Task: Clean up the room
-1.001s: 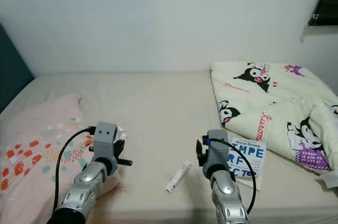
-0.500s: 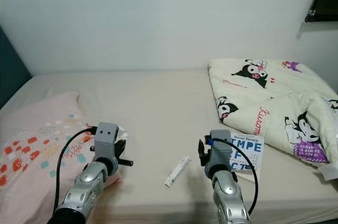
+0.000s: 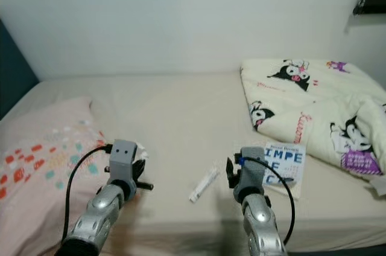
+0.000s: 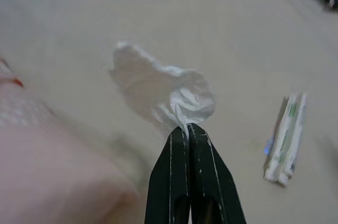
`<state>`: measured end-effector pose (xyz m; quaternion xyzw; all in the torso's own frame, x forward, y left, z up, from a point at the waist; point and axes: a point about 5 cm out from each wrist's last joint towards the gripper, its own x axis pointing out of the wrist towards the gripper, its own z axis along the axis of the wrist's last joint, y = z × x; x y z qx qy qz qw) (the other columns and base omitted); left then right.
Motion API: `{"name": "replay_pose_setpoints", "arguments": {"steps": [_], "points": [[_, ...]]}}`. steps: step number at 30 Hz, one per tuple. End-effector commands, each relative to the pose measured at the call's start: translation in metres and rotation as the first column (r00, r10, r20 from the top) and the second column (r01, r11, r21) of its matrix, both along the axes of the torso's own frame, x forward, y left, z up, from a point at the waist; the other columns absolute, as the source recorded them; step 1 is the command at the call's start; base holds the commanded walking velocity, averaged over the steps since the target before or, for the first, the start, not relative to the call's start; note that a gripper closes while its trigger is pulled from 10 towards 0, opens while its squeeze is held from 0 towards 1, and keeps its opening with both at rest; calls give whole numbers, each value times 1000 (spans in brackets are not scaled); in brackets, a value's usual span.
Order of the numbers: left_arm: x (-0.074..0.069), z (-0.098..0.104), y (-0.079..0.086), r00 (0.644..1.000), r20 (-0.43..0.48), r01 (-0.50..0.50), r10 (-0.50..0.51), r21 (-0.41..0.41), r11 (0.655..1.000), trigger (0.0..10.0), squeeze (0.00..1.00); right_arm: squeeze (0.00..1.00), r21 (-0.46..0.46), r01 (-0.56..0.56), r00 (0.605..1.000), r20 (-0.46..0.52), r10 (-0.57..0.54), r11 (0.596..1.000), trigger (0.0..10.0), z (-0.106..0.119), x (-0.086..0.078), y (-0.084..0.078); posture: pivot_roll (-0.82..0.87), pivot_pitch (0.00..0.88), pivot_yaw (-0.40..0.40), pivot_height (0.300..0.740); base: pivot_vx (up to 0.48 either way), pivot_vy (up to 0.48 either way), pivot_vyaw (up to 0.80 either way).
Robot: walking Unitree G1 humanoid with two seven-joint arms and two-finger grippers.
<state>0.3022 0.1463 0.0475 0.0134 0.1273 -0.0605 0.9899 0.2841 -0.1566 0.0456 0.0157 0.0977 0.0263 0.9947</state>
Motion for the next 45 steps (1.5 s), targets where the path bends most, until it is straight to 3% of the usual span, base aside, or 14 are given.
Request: {"name": "replay_pose_setpoints", "arguments": {"steps": [1, 12, 20, 23, 25, 27, 30, 34, 39, 42, 45], "points": [[-1, -2, 2, 1000, -9, 3, -2, 17, 1000, 10000, 0, 0, 6, -3, 1000, -1, 3, 1000, 10000, -1, 0, 3, -27, 24, 27, 619, 0, 0, 0], [-3, -2, 3, 1000, -6, 9, -9, 24, 1000, 10000, 0, 0, 14, -14, 1000, -2, 14, 1000, 10000, 1, 3, 6, -20, 35, 28, 619, 0, 0, 0], [-5, 7, 8, 998, 50, 33, -35, 30, 999, 10000, 0, 0, 10, -64, 998, 8, 64, 998, 10000, 8, 18, 19, -7, 63, 19, 594, 0, 0, 0], [-10, 20, 13, 989, 129, 73, -77, 32, 997, 10000, 0, 0, 31, -106, 994, -2, 107, 994, 10000, 10, 26, 26, 15, 122, -18, 589, 0, 0, 0], [-10, 20, 13, 989, 129, 73, -77, 32, 997, 10000, 0, 0, 31, -106, 994, -2, 107, 994, 10000, 10, 26, 26, 15, 122, -18, 589, 0, 0, 0], [-16, 34, 24, 976, 205, 70, -79, 49, 996, 10000, 0, 0, 29, -156, 988, -11, 156, 987, 10000, 12, 34, 34, 35, 159, -43, 584, 0, 0, 0], [-20, 42, 32, 968, 244, 56, -67, 50, 997, 10000, 0, 0, 27, -189, 982, -7, 189, 982, 10000, 15, 39, 40, 48, 186, -61, 584, 0, 0, 0], [-28, 69, 50, 940, 336, 38, -62, 76, 996, 10000, 0, 0, 44, -261, 965, 9, 261, 964, 10000, 30, 57, 58, 74, 218, -87, 584, 0, 0, 0], [-33, 79, 52, 929, 357, 66, -95, 93, 994, 10000, 0, 0, 30, -281, 960, -7, 281, 959, 10000, 34, 64, 64, 96, 246, -105, 584, 0, 0, 0], [-46, 94, 46, 908, 367, 173, -204, 117, 978, 10000, 0, 0, 8, -321, 946, -44, 321, 947, 10000, 40, 73, 73, 120, 271, -122, 584, 0, 0, 0], [-50, 96, 45, 903, 365, 195, -227, 123, 973, 10000, 0, 0, 8, -329, 943, -49, 329, 944, 10000, 41, 74, 75, 122, 273, -123, 584, 0, 0, 0]]}}
